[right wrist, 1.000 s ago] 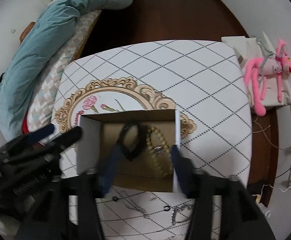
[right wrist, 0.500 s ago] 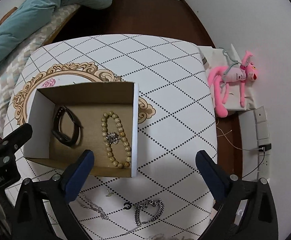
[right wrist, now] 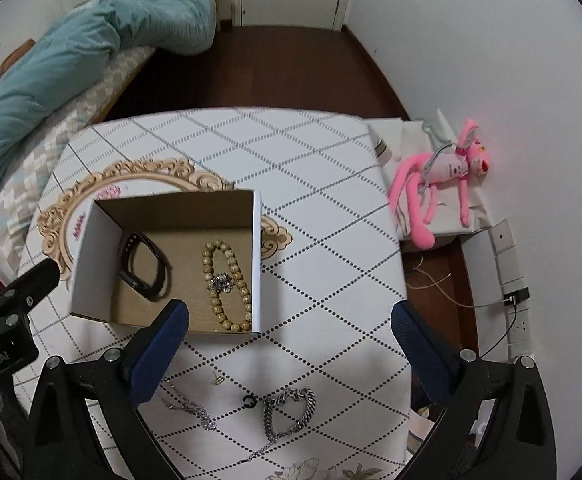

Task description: Organize jewelry

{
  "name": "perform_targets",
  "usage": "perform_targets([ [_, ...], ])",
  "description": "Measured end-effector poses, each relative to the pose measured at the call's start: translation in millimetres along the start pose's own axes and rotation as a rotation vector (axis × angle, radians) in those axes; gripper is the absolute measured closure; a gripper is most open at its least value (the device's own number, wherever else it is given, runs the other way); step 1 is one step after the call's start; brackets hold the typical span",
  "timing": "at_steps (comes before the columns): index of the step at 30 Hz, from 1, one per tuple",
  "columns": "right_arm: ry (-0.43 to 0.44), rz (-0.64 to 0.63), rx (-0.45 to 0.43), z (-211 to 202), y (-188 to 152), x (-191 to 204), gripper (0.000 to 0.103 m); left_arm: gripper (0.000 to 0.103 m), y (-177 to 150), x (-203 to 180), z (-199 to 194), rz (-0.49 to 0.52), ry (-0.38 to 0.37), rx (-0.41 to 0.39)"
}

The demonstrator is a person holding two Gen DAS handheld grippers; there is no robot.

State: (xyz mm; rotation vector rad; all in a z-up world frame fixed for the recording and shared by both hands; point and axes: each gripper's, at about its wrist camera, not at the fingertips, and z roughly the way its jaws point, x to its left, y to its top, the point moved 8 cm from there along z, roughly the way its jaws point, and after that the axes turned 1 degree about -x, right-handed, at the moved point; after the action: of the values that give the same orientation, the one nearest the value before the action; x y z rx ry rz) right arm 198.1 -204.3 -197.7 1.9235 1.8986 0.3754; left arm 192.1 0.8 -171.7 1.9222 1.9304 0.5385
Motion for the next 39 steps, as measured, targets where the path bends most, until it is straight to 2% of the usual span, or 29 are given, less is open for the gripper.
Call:
perform_targets([
  [7, -0.007, 0.012, -0.109, -55, 4, -6, 0.001, 0.000, -1, 5, -37, -0.005, 0.001, -0.055],
  [17, 0.050, 0.071, -0.189, -111, -2, -12, 0.001, 0.000, -4, 5, -84, -0.016, -0.029, -0.117],
  [20, 0.072, 0.096, -0.180, -114, -11, -15, 0.001, 0.000, -8, 6, -86, -0.015, -0.023, -0.131],
  [23, 0.072, 0.115, -0.138, -102, -26, -19, 0.001, 0.000, -20, 8, -73, -0.010, -0.004, -0.110],
  [27, 0.066, 0.139, -0.019, -57, -60, -28, 0.001, 0.000, -44, 14, -43, -0.011, 0.026, -0.048],
  [29, 0.060, 0.158, 0.048, -29, -79, -34, 0.001, 0.000, -61, 20, -20, -0.018, 0.043, 0.011],
  [34, 0.058, 0.218, 0.168, 27, -121, -50, 0.019, 0.001, -102, 35, 22, -0.032, 0.071, 0.106],
  [39, 0.073, 0.248, 0.233, 64, -150, -54, 0.026, 0.001, -131, 39, 46, -0.036, 0.064, 0.167],
])
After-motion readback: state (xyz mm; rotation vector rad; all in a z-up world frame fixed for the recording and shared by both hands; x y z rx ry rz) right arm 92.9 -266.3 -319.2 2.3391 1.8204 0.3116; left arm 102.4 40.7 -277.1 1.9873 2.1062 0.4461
